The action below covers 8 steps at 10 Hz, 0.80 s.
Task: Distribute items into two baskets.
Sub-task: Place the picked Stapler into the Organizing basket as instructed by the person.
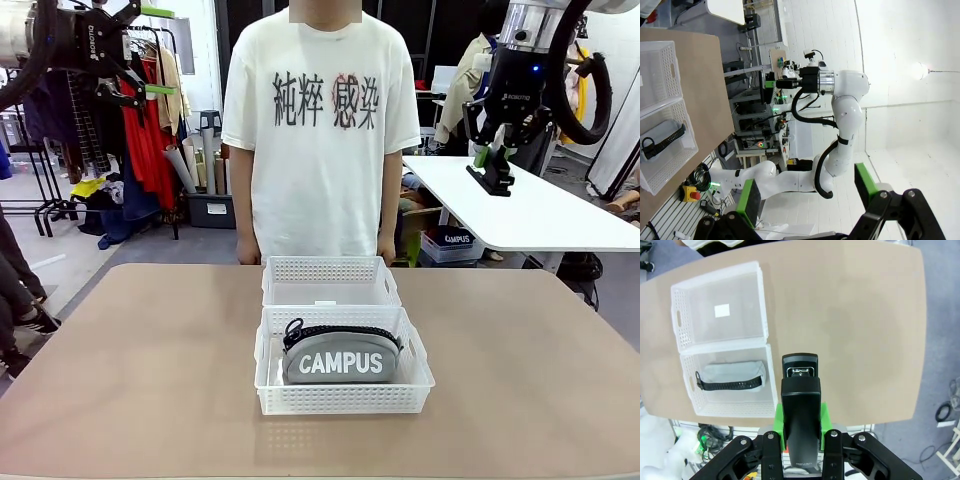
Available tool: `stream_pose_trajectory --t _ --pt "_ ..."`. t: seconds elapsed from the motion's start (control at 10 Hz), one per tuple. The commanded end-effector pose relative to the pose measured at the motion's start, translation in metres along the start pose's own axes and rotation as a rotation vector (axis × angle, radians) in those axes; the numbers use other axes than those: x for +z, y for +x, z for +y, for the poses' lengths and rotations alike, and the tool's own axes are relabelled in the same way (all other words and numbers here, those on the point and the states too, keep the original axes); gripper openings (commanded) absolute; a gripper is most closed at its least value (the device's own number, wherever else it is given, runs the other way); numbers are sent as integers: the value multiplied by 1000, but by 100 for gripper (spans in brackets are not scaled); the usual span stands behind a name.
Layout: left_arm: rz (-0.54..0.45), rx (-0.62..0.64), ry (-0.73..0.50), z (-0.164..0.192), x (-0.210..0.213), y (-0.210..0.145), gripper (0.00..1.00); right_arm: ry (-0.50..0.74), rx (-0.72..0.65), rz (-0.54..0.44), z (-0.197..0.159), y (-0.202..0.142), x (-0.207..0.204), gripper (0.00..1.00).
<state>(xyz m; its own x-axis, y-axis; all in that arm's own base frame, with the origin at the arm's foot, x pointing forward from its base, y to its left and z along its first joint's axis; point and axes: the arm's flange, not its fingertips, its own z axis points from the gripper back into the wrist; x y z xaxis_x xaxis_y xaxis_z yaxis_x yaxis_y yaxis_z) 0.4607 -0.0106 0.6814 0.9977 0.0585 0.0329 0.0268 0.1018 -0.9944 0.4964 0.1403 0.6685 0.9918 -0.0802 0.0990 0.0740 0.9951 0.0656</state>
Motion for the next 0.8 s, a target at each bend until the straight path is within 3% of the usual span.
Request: stream_pose_trajectory --t 0.0,0.7 --pt "2 5 -9 -3 1 -2 100 5 0 -10 1 -1 4 0" --pt "2 5 -9 -3 1 -2 100 5 0 -10 1 -1 4 0"
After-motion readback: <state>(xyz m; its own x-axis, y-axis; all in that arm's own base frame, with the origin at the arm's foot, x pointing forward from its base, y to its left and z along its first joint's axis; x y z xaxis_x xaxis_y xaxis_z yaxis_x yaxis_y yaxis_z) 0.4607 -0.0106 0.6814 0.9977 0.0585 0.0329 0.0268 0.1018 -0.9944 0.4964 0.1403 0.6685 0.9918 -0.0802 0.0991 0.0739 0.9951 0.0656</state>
